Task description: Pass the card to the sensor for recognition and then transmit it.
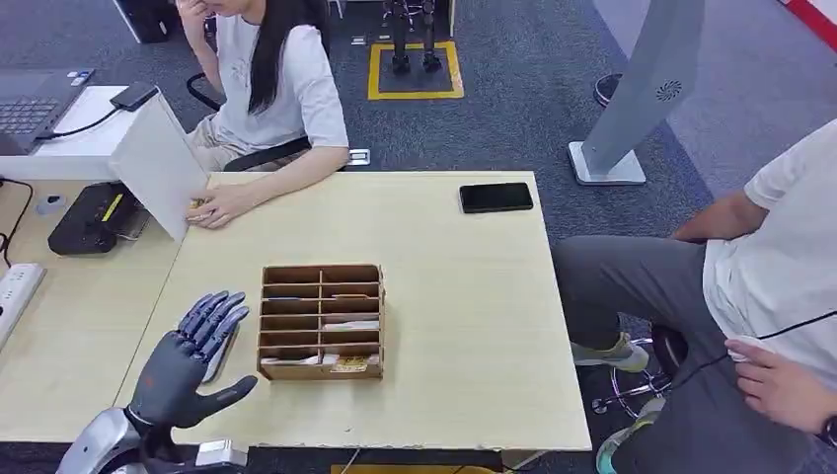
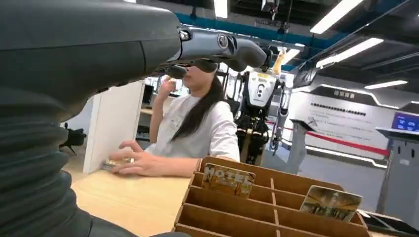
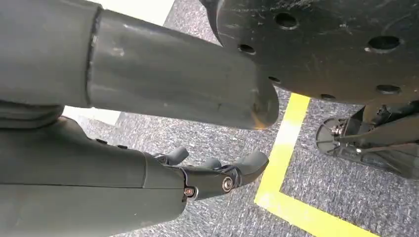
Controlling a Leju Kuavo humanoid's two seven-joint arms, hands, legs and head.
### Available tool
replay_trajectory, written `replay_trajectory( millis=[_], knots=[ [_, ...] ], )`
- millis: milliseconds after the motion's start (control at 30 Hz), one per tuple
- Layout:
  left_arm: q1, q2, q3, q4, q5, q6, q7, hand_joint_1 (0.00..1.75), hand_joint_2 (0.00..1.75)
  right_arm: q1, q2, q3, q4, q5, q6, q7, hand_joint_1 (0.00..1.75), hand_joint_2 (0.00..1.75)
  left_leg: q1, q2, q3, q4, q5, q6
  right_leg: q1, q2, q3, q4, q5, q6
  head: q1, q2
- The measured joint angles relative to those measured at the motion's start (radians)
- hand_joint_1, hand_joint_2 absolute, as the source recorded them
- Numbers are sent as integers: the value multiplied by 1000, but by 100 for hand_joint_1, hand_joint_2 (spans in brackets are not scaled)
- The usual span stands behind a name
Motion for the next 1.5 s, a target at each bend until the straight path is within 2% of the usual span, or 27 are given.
replay_trajectory(
  millis=[167,400,767,1500],
  knots=[
    [-14,0,-26,24,-74,22,30,0,175,0,0,4,0,0,0,0,0,0,0,0,0,0,0,0,0,0,0,0,0,0,0,0],
    [-58,0,-82,64,-122,37,73,0,175,-2,-1,17,0,0,0,0,0,0,0,0,0,0,0,0,0,0,0,0,0,0,0,0],
    [-88,2,-138,103,-99,37,85,0,175,-3,-1,29,0,0,0,0,0,0,0,0,0,0,0,0,0,0,0,0,0,0,0,0],
    [-103,7,-165,140,-83,34,85,0,175,-3,-2,46,0,0,0,-6,0,0,0,0,0,0,0,0,0,0,0,0,0,0,0,0]
  ],
)
